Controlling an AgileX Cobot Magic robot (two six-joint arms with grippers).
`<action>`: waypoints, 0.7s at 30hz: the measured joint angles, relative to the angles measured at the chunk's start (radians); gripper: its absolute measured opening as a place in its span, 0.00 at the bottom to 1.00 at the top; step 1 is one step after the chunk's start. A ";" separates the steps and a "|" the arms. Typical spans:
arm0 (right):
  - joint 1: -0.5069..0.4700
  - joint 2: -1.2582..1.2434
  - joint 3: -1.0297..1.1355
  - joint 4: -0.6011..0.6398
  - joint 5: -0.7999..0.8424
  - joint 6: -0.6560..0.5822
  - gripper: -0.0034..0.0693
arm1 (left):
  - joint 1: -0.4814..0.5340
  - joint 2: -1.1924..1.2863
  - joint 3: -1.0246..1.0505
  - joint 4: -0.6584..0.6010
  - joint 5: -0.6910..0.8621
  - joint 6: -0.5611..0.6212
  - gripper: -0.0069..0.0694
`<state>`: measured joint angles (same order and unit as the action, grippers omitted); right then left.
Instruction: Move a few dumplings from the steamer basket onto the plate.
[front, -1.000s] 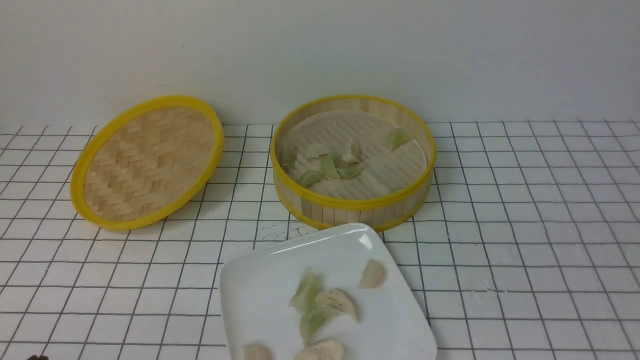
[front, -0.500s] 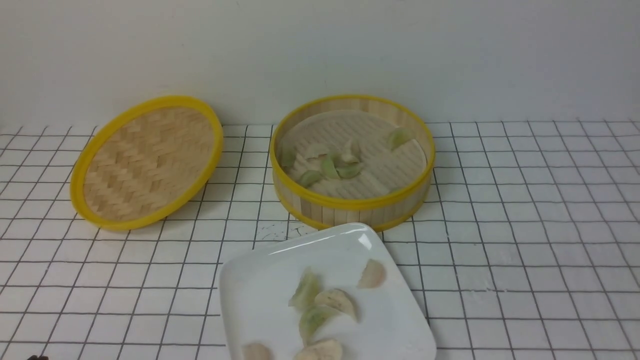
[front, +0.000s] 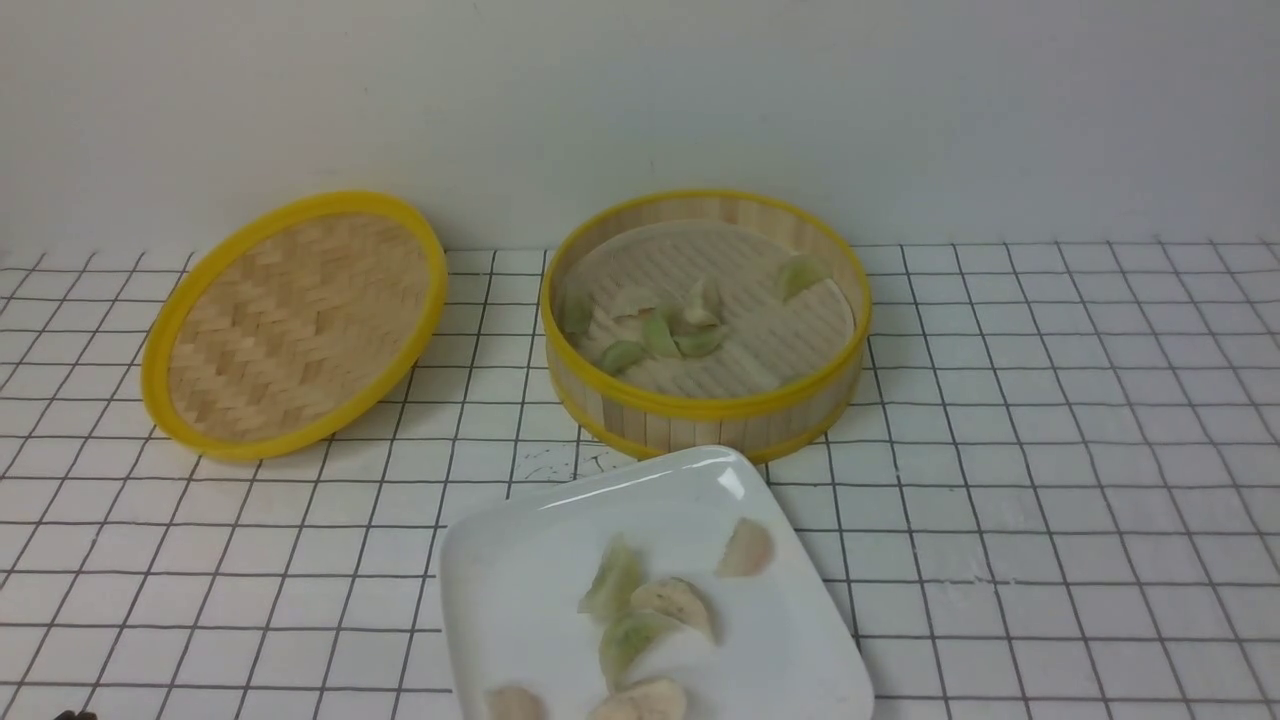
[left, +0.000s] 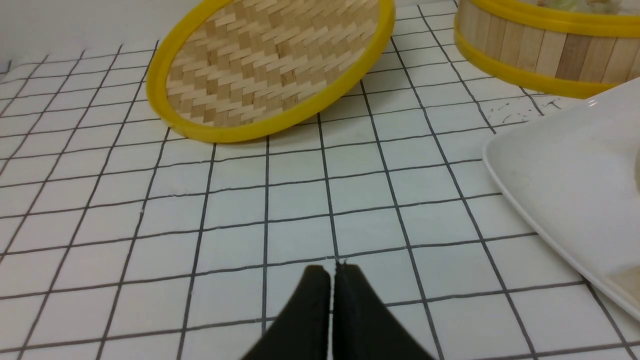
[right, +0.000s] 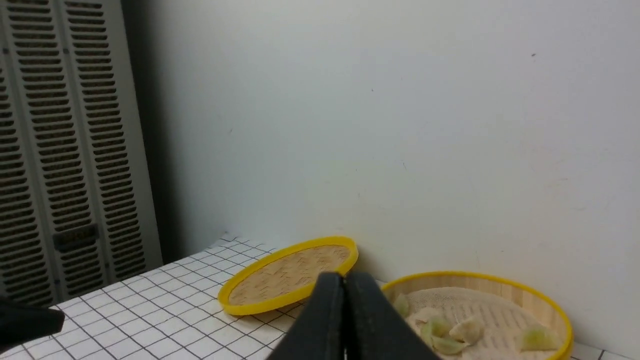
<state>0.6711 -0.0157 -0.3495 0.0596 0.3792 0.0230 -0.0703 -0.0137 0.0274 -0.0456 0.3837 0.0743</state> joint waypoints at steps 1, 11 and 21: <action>-0.009 0.000 0.003 0.002 0.000 -0.005 0.03 | 0.000 0.000 0.000 0.000 0.000 0.000 0.08; -0.550 0.000 0.248 0.000 0.000 -0.029 0.03 | 0.000 0.000 0.000 0.000 0.000 0.000 0.08; -0.681 0.000 0.369 -0.010 0.017 -0.035 0.03 | 0.000 0.000 0.000 0.000 0.000 0.000 0.08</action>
<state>-0.0101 -0.0157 0.0190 0.0497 0.3961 -0.0120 -0.0703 -0.0137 0.0274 -0.0456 0.3837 0.0743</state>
